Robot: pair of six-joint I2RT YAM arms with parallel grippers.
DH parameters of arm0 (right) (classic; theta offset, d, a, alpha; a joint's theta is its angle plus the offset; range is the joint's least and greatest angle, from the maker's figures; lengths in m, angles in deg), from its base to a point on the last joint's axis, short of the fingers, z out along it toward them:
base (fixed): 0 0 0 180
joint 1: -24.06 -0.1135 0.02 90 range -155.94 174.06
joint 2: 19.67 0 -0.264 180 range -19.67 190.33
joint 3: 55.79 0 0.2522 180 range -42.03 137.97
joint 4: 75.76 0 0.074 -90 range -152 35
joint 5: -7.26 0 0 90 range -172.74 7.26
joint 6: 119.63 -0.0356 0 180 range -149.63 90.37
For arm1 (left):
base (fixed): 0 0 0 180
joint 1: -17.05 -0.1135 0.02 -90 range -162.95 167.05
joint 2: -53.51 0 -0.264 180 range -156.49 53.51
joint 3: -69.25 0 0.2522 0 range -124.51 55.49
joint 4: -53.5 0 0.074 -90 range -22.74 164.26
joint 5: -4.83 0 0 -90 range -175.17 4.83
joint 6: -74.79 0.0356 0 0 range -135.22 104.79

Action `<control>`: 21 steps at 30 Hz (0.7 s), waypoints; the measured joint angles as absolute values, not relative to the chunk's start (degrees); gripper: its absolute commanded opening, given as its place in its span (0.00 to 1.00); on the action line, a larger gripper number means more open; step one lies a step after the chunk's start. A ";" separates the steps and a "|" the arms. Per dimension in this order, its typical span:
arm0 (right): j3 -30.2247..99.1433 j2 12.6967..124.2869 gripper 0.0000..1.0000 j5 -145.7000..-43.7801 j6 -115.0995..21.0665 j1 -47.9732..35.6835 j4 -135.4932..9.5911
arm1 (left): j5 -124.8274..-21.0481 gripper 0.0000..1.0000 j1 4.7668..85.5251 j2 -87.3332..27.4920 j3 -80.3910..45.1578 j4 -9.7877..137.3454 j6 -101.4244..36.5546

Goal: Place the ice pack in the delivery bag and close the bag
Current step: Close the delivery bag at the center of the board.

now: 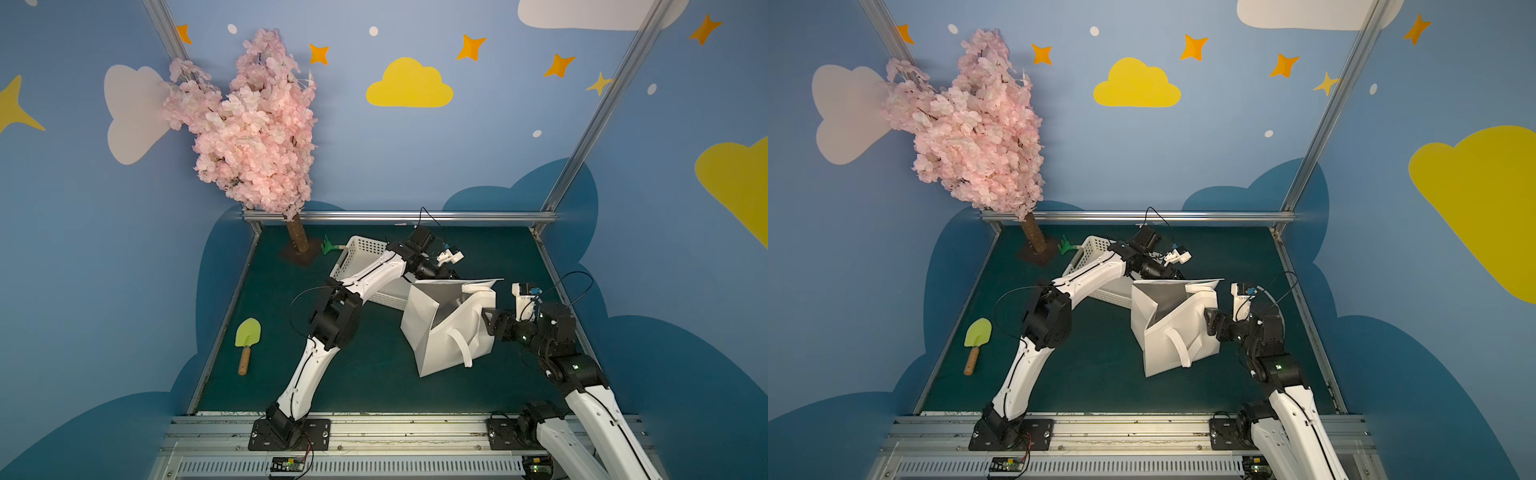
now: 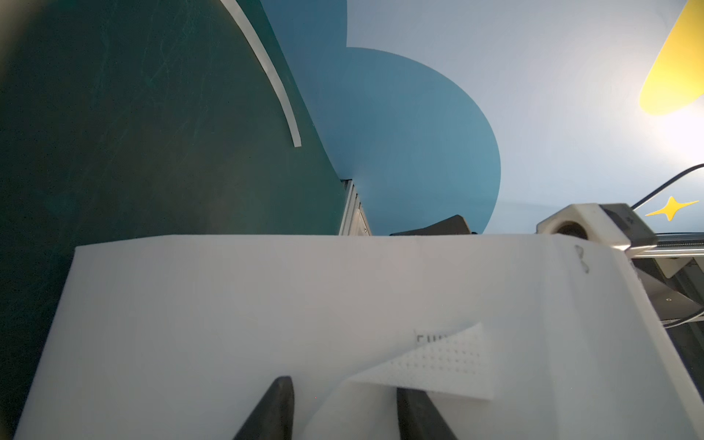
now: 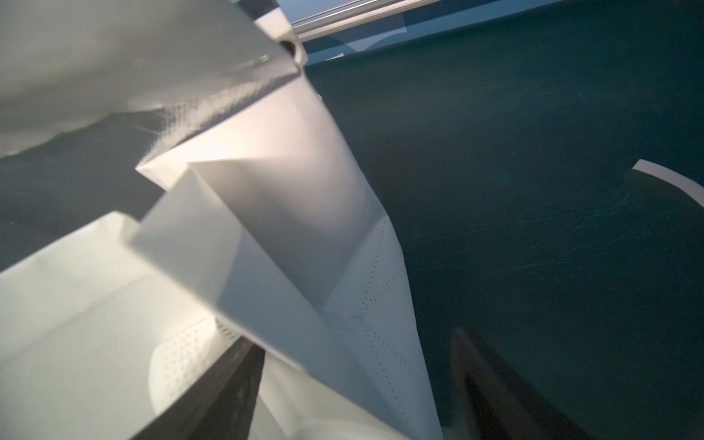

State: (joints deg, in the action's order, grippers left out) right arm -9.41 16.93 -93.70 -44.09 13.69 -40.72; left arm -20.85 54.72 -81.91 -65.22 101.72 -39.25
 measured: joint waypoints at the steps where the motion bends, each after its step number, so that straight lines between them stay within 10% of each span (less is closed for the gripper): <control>1: -9.48 16.93 0.81 -93.72 -44.09 14.06 -41.03 | -20.57 0.47 54.72 -81.80 -64.78 101.48 -39.22; 21: -10.70 23.61 0.80 -113.05 -39.02 18.65 -51.19 | -16.04 0.43 54.72 -78.50 -58.68 99.66 -39.22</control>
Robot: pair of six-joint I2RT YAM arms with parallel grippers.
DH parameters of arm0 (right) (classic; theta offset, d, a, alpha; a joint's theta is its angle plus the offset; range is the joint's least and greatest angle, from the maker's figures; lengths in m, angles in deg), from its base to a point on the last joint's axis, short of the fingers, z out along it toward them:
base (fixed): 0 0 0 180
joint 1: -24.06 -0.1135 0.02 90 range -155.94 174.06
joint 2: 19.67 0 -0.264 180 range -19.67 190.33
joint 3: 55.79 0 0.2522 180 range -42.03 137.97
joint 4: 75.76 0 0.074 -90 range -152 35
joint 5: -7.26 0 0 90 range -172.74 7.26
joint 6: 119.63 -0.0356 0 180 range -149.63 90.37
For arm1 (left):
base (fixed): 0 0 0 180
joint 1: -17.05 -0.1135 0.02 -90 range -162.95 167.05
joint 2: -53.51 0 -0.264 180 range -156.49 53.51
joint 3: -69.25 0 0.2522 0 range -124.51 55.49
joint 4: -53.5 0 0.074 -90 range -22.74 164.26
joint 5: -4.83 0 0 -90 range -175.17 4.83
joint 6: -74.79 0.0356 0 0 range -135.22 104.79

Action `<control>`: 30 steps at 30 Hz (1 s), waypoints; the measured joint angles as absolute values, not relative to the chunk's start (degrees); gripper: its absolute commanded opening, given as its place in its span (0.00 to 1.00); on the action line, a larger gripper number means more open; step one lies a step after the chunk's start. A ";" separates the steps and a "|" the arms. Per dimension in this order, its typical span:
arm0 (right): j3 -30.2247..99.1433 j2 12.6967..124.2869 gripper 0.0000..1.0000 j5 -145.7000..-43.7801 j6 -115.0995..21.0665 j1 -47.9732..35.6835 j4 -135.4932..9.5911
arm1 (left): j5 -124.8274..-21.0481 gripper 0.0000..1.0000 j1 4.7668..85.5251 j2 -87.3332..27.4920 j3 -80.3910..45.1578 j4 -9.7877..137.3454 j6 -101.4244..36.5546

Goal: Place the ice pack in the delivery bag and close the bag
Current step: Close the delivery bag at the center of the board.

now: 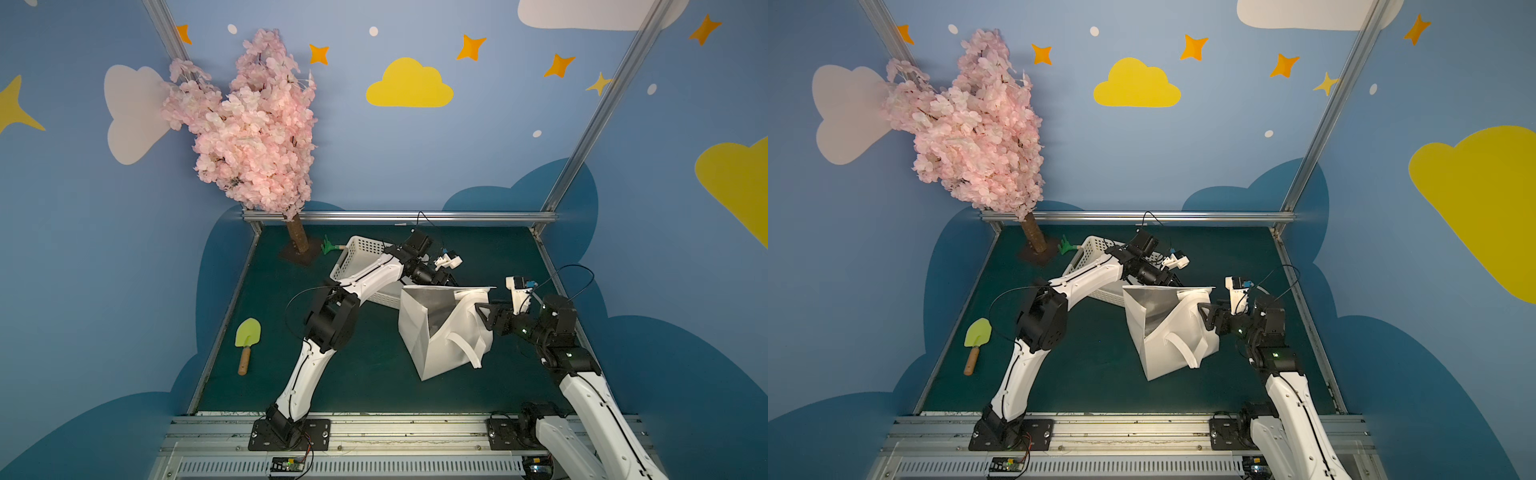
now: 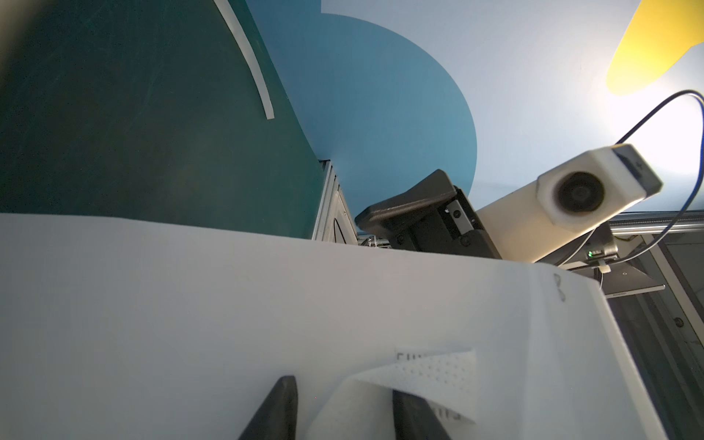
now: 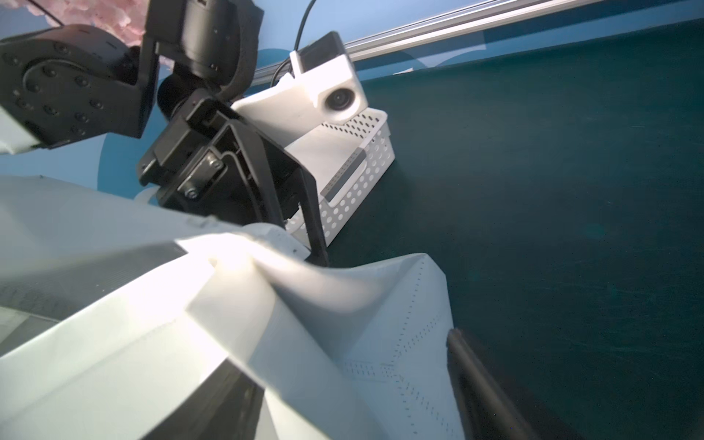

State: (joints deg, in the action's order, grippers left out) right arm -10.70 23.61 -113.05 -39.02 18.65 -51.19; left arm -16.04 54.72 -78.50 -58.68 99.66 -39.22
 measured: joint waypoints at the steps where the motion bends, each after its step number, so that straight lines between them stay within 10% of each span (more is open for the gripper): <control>1: -10.42 23.88 0.80 -114.05 -38.10 18.63 -50.86 | -15.89 0.44 54.72 -78.43 -58.68 99.64 -39.22; 30: -6.57 26.33 0.80 -127.03 -15.81 21.05 -44.74 | -14.19 0.41 54.54 -76.14 -54.29 99.25 -38.57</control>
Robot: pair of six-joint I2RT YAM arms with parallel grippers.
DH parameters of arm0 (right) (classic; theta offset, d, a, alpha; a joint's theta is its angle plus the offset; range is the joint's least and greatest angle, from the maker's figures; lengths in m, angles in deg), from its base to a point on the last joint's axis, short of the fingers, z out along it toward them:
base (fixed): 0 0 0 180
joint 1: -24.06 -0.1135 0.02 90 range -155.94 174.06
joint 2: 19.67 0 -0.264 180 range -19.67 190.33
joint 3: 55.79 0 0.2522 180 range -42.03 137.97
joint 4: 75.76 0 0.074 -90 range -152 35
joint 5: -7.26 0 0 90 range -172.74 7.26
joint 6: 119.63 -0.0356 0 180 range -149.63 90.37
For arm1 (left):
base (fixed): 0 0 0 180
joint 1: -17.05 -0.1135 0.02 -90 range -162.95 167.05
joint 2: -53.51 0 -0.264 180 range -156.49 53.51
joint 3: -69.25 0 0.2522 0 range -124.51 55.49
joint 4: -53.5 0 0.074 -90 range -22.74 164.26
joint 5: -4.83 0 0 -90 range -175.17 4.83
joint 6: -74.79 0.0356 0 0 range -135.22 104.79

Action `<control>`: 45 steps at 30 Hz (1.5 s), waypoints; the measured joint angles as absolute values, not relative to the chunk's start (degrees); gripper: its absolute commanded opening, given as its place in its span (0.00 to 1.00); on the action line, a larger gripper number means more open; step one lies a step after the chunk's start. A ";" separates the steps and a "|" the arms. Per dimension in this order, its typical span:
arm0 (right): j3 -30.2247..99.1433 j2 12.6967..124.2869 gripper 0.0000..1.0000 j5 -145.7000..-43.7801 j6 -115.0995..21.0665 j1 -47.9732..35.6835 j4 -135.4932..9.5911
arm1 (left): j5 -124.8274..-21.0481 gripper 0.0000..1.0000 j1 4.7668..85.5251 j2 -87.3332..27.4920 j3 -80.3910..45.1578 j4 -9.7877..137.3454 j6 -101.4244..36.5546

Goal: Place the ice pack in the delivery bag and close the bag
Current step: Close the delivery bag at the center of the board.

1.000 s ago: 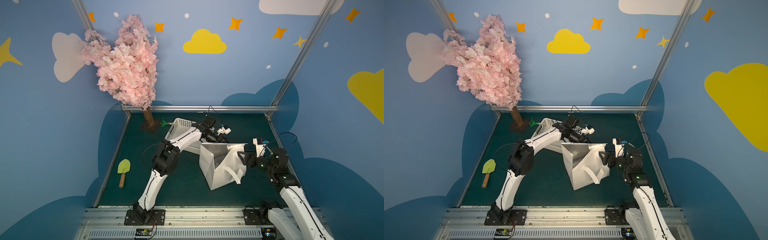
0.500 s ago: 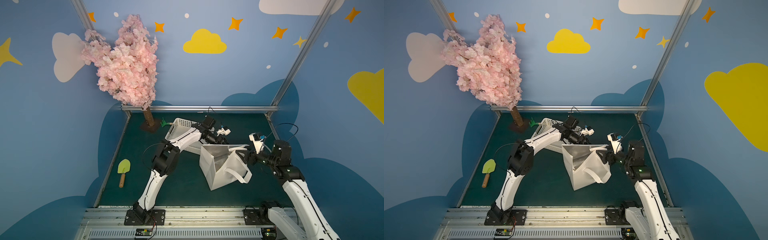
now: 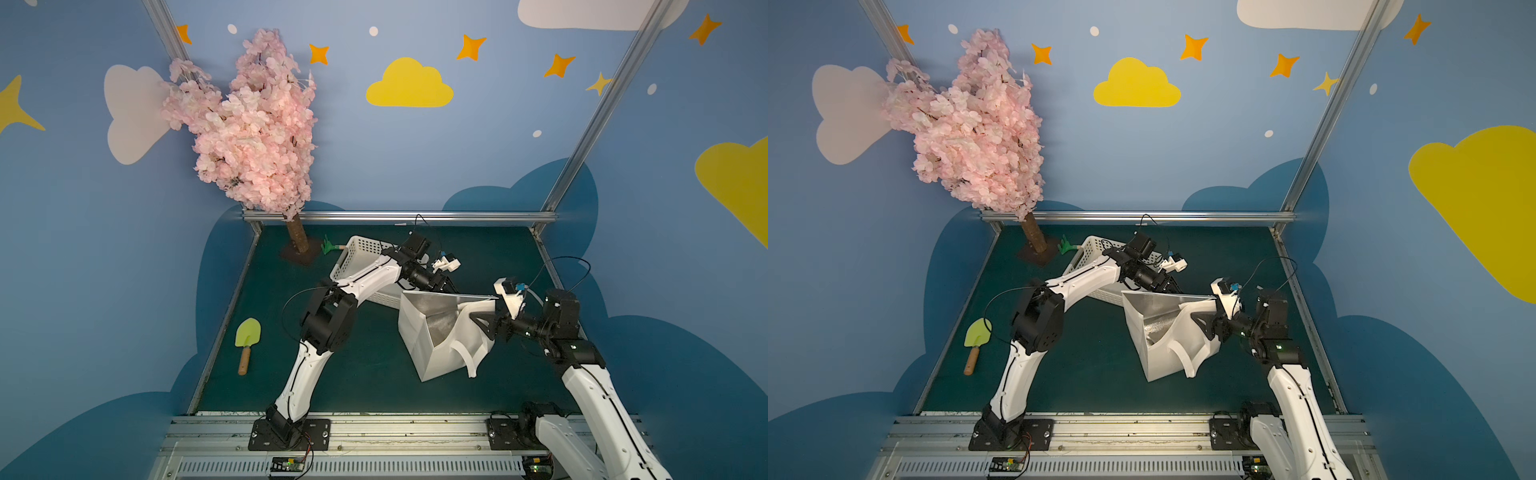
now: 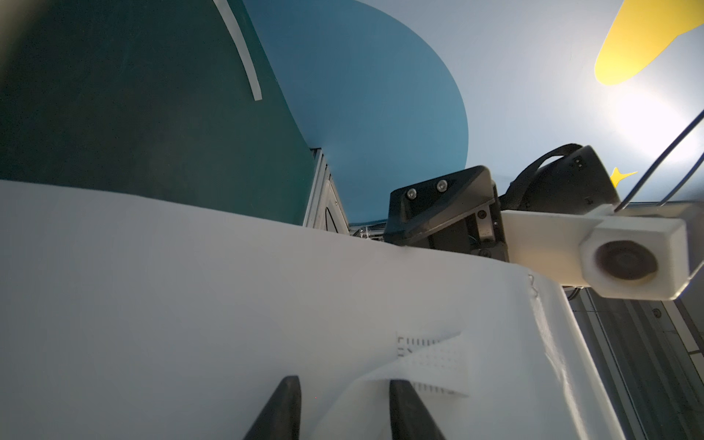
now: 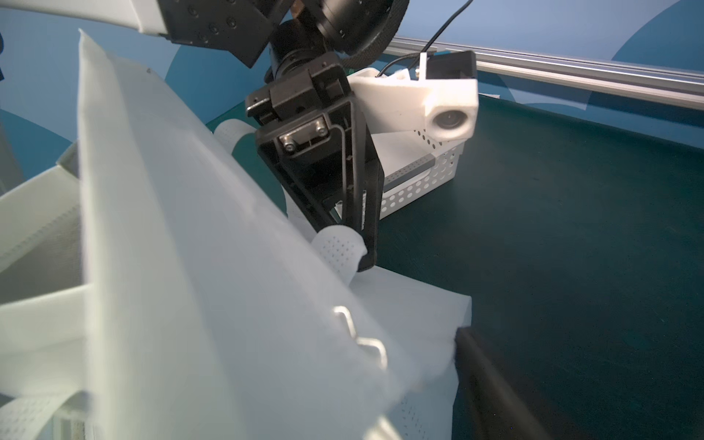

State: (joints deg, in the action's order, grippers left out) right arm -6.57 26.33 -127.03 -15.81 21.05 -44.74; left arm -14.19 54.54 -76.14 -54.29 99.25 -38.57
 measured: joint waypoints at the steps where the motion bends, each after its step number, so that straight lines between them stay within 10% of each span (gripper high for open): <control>1: -6.59 26.50 0.80 -127.27 -15.55 21.18 -44.77 | -14.16 0.41 54.54 -75.94 -53.74 99.10 -38.55; 24: -7.33 31.90 0.59 -129.33 -15.55 22.04 -48.42 | -14.14 0.35 55.48 -72.16 -44.04 94.59 -39.14; 31: -7.66 31.90 0.11 -129.72 -16.40 22.10 -49.33 | -14.01 0.35 55.37 -72.16 -44.04 94.66 -39.03; 45: -7.97 31.72 0.13 -129.15 -17.80 22.10 -50.03 | -16.11 0.45 53.23 -71.66 -44.02 94.92 -39.07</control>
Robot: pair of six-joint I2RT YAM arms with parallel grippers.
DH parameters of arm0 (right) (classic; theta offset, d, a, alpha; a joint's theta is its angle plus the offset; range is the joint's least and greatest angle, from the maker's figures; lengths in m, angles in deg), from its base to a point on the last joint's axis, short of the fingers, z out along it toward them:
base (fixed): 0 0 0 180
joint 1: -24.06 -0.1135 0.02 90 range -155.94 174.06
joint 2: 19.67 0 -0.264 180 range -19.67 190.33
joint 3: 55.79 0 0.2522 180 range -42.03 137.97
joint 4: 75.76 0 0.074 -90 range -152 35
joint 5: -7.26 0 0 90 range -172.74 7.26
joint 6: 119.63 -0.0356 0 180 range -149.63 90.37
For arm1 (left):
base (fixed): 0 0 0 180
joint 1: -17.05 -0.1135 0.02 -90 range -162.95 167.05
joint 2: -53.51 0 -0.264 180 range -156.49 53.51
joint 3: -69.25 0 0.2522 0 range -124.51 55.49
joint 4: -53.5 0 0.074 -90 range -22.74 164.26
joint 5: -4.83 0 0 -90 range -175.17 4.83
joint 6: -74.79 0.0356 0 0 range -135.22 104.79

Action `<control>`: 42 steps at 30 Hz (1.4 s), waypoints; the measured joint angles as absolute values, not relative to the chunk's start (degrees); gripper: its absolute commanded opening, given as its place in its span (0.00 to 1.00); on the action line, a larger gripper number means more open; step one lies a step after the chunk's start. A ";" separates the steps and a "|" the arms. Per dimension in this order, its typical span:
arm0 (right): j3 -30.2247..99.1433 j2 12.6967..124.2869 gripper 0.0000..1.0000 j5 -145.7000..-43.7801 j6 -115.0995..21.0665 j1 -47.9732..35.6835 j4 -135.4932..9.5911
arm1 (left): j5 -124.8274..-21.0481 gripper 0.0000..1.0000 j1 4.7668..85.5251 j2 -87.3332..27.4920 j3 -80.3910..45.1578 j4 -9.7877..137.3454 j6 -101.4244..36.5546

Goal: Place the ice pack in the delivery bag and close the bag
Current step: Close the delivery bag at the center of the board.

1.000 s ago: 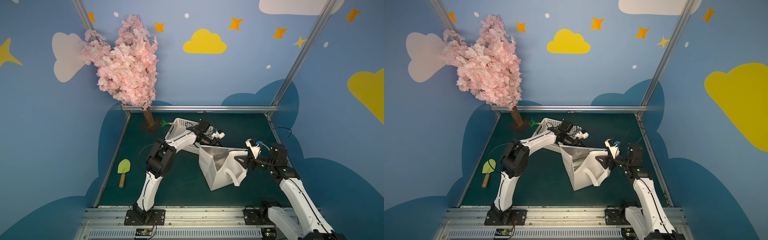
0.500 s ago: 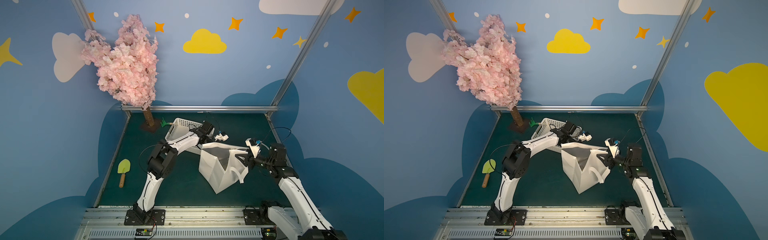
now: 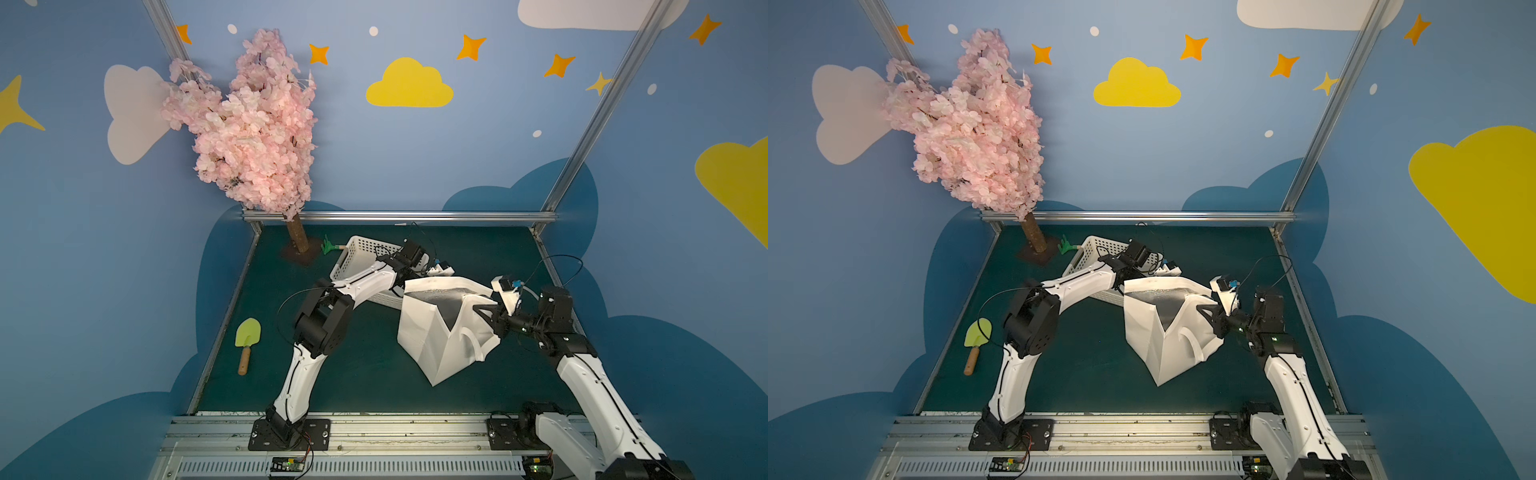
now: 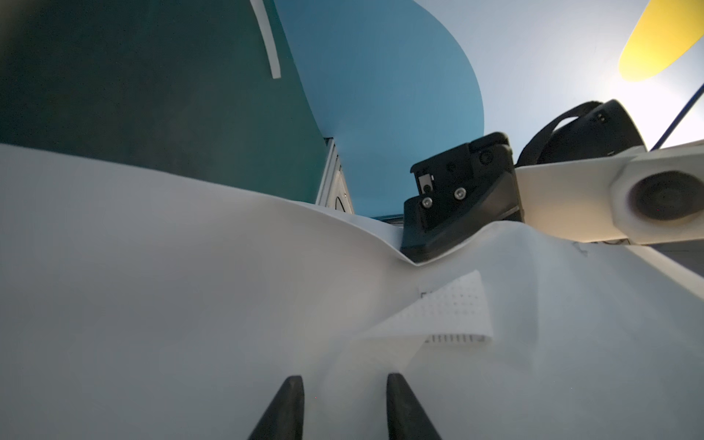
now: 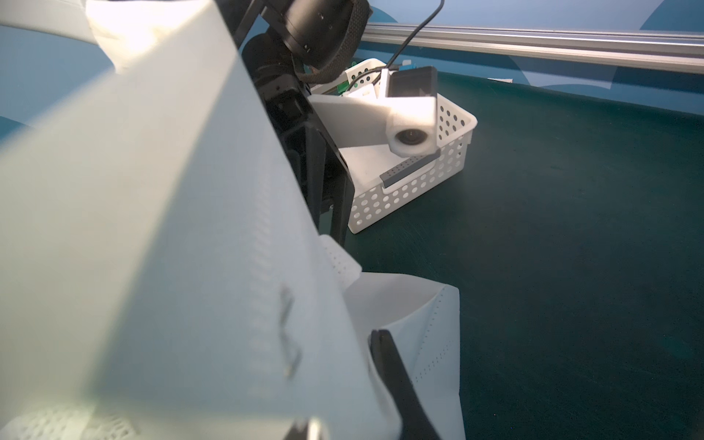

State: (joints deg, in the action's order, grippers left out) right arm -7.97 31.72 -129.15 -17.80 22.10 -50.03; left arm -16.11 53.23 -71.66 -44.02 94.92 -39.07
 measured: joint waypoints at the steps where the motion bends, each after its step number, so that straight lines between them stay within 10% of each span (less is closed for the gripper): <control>1: -8.08 31.70 0.13 -129.11 -17.86 22.10 -50.21 | -16.92 0.45 52.40 -70.82 -42.77 94.11 -39.75; 22: -8.32 31.53 0.15 -127.80 -20.88 21.93 -51.96 | -32.33 0.67 40.84 -31.48 5.71 63.80 -45.83; 42: -8.32 31.81 0.15 -126.36 -23.24 20.72 -53.16 | -37.16 0.68 52.71 -31.29 6.91 54.99 -46.39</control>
State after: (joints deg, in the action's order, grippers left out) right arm -8.32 31.81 -126.36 -23.24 20.72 -53.16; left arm -37.16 52.71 -31.29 6.91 54.99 -46.39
